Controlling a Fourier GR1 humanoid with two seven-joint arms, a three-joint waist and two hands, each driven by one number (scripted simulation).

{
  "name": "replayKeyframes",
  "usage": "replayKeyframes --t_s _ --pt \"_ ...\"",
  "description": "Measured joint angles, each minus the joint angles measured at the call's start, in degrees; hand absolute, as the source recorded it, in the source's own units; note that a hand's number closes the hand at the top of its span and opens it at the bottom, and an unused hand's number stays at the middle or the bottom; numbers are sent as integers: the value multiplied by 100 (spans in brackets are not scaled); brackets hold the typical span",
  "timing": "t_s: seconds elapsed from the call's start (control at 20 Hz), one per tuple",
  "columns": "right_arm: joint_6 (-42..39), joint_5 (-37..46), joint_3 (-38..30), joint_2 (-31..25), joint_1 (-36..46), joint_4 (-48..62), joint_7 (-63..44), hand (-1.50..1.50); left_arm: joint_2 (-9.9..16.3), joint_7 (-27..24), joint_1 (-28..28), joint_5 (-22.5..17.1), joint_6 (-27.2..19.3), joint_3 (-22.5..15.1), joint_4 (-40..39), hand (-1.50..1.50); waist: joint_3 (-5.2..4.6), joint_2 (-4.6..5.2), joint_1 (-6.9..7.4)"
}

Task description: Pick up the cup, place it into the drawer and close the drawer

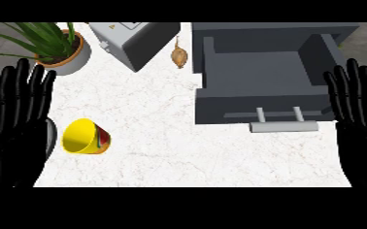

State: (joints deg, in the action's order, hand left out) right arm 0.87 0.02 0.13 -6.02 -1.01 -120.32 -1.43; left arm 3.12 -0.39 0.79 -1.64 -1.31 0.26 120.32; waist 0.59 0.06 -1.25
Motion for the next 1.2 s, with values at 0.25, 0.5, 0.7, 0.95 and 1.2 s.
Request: replayKeyframes --t_s 0.25,0.5,0.7,0.95,1.2 --pt "4 -2 94 62 120 -201 -283 -150 311 -144 193 -404 477 335 112 -150 -43 -8 99" --pt "-242 -361 250 144 170 -4 -316 -150 260 58 319 -1107 707 499 -60 -150 -56 -7 131" --pt "-405 -572 146 117 238 158 -327 -150 254 227 215 -1364 749 615 -196 -150 -58 -7 130" --pt "-499 -608 88 114 292 197 -380 -150 214 269 214 -1482 841 656 -243 -150 -59 -8 129" --pt "-510 -614 86 156 304 84 -498 -150 140 278 118 -1406 785 630 -365 -150 -59 -9 125"
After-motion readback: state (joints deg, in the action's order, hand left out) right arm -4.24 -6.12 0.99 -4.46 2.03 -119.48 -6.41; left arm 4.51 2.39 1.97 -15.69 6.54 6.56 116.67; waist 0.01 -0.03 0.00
